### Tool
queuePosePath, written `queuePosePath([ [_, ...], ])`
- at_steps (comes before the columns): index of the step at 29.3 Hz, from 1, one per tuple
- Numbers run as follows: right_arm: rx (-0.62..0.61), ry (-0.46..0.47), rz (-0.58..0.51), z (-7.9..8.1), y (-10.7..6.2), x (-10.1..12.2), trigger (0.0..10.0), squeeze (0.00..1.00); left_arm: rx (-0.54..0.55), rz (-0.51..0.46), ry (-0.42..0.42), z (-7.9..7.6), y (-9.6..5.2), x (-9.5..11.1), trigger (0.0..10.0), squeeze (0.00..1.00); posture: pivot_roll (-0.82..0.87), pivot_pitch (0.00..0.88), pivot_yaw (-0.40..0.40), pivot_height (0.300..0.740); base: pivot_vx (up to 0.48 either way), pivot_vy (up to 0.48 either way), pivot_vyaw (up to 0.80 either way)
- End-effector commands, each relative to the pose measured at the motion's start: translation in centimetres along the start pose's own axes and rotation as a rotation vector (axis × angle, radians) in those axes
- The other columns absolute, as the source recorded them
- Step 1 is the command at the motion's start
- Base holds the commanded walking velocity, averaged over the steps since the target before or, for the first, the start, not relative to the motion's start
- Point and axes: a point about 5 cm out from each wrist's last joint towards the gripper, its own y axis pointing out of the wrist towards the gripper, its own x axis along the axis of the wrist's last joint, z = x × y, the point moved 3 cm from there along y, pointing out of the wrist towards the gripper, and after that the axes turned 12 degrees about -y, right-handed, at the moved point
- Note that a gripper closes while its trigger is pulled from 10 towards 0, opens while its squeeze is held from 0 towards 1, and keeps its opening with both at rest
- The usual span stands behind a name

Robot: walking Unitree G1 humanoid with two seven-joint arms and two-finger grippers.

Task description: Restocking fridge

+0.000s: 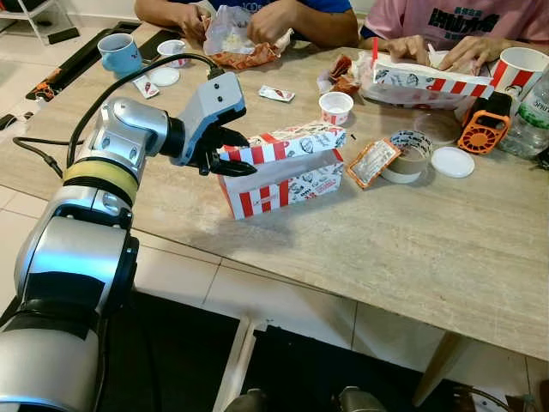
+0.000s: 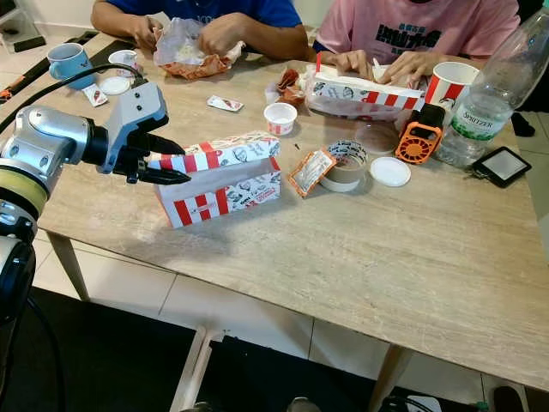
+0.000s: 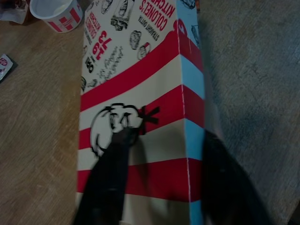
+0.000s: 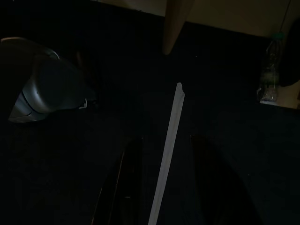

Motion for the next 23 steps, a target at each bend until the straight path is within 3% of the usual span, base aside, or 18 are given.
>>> queuePosePath([
  [1,0.002,0.015,0.014,0.3,-0.1,-0.8,10.0,0.0,-0.017,0.006,-0.018,-0.2,0.4,-0.2,0.0,0.0,-0.09,0.199,0.069,0.74,0.0,0.0,0.0],
  [11,0.004,0.015,0.01,0.4,0.0,-0.6,10.0,0.0,-0.018,0.005,0.006,-0.2,0.3,0.1,0.0,0.0,-0.09,0.195,0.073,0.74,0.0,0.0,0.0],
  [16,0.007,0.017,0.009,0.5,0.0,-0.6,10.0,0.0,0.048,0.044,0.135,-0.1,0.9,-0.1,0.0,0.0,-0.09,0.195,0.074,0.74,0.0,0.0,0.0],
  [20,0.008,0.016,0.01,0.6,0.0,-0.6,10.0,0.0,0.067,0.03,0.158,-0.2,1.4,-0.1,0.0,0.0,-0.09,0.195,0.074,0.74,0.0,0.0,0.0],
  [22,0.013,0.013,0.012,0.8,0.0,-0.6,10.0,0.0,0.16,0.05,0.271,-0.2,2.6,-0.8,0.0,0.0,-0.08,0.194,0.073,0.74,0.0,0.0,0.0],
  [23,0.013,0.013,0.012,0.8,0.0,-0.6,10.0,0.0,0.16,0.05,0.271,-0.2,2.6,-0.8,0.0,0.0,-0.08,0.194,0.073,0.74,0.0,0.0,0.0],
])
